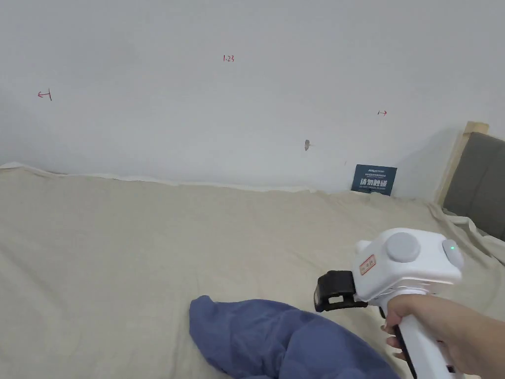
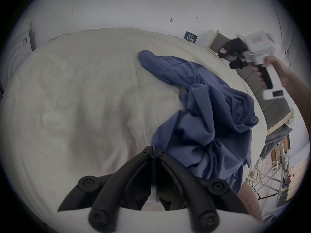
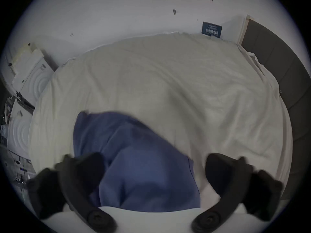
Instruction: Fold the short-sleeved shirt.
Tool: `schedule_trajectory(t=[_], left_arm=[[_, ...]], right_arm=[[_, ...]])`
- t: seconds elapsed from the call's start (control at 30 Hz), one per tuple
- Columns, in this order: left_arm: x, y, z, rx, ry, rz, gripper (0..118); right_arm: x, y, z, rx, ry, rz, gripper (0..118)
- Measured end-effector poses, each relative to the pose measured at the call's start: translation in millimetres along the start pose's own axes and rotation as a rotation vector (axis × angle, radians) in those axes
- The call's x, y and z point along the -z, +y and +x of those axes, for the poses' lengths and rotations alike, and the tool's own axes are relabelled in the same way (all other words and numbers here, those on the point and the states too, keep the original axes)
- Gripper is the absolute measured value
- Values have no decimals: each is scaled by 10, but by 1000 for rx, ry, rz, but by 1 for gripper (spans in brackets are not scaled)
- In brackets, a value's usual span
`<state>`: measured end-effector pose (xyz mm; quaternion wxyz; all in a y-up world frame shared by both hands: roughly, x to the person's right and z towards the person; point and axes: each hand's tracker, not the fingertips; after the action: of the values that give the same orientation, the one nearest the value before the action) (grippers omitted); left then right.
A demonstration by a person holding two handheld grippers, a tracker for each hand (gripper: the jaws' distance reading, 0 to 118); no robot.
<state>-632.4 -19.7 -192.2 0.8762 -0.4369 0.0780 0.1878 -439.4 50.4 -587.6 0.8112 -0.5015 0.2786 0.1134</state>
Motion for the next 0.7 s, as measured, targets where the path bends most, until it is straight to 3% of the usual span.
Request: schedule_trajectory(t=[0.1, 0.2, 0.3, 0.33, 0.4, 0.47, 0.57, 0.7], left_arm=[[10, -73, 19, 25, 16, 5, 2], [53, -105, 42, 56, 31, -1, 2], [97, -103, 13, 27, 22, -9, 2], [110, -98, -4, 11, 10, -12, 2], [150, -81, -49, -5, -13, -32, 2], [149, -72, -59, 0, -11, -30, 2], [151, -57, -30, 5, -5, -35, 2], [94, -37, 16, 3, 11, -35, 2]], right_arm=[[438, -5, -55, 19, 40, -37, 106], [546, 217, -263, -49, 5, -65, 100], [664, 190, -346, -130, -25, -26, 51], [719, 213, -330, -109, -7, -44, 0], [763, -24, -254, -75, 37, -117, 0], [705, 27, -264, -117, 89, -124, 0], [444, 78, -267, -169, 20, -32, 0], [-55, 55, -101, -62, 153, 88, 0]])
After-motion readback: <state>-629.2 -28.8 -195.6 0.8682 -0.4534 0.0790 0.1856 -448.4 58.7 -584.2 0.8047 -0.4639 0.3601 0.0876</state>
